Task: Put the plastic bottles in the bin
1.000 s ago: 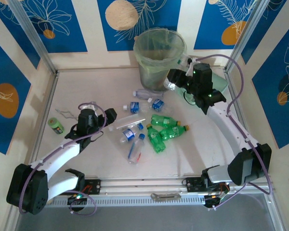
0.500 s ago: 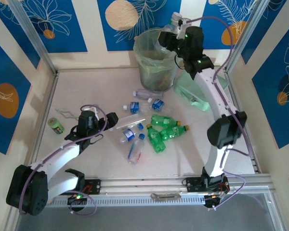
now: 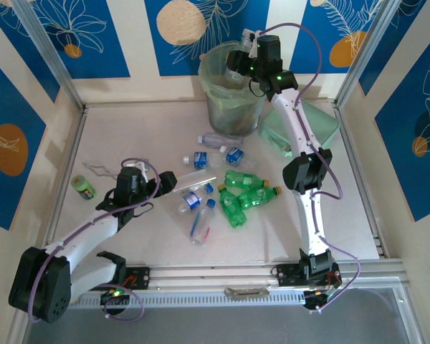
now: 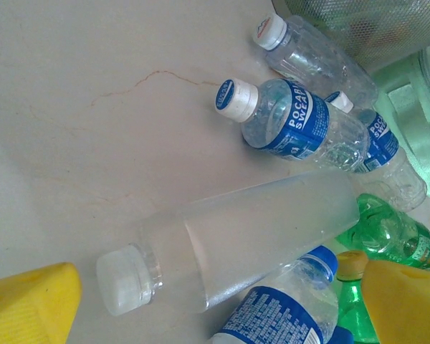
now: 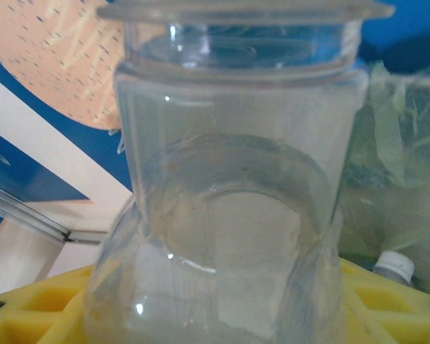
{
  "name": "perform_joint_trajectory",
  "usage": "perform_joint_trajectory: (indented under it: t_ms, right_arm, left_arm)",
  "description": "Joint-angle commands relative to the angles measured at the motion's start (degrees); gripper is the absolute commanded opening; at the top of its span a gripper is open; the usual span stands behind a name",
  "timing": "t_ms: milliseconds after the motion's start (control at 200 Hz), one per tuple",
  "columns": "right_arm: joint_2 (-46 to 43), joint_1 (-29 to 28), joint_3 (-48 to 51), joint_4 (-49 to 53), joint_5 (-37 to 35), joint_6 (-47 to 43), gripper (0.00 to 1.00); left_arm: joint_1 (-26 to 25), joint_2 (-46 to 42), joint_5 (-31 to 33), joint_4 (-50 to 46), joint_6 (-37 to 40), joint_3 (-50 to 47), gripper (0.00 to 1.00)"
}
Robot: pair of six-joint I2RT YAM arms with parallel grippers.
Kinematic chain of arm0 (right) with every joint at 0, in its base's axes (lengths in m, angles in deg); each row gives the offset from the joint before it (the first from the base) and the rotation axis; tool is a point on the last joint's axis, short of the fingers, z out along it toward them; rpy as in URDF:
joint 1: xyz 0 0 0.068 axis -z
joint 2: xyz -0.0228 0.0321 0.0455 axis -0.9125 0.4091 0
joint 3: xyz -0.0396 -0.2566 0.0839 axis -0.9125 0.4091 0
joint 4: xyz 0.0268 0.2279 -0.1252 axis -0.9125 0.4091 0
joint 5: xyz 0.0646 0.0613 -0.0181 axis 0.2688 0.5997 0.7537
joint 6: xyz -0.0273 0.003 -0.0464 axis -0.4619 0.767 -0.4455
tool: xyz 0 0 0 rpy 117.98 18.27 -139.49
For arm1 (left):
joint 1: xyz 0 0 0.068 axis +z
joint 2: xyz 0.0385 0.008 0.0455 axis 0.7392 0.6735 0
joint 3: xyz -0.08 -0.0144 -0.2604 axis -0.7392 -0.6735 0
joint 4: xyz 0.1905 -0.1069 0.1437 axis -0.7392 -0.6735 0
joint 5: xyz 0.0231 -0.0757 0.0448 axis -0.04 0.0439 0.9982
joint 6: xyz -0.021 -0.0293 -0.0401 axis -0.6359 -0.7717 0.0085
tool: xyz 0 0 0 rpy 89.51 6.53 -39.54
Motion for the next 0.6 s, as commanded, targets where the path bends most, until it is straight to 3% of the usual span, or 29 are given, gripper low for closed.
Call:
perform_joint_trajectory:
  t_ms: [0,310,595]
  right_arm:
    - [-0.5,0.5,0.3,-0.2,1.1,1.1,0.62]
    - [-0.9,0.6,0.0,-0.2,1.5,1.1,0.82]
    - [-2.3,0.5,0.0,0.3,1.8,0.4,0.87]
  left_arm:
    - [0.5,-0.4,-0.9,-0.7,1.5,0.1,1.00]
    - [0.6,1.8,-2.3,0.3,1.4,1.2,1.00]
    - [0.6,1.8,-2.1,0.4,1.3,1.5,1.00]
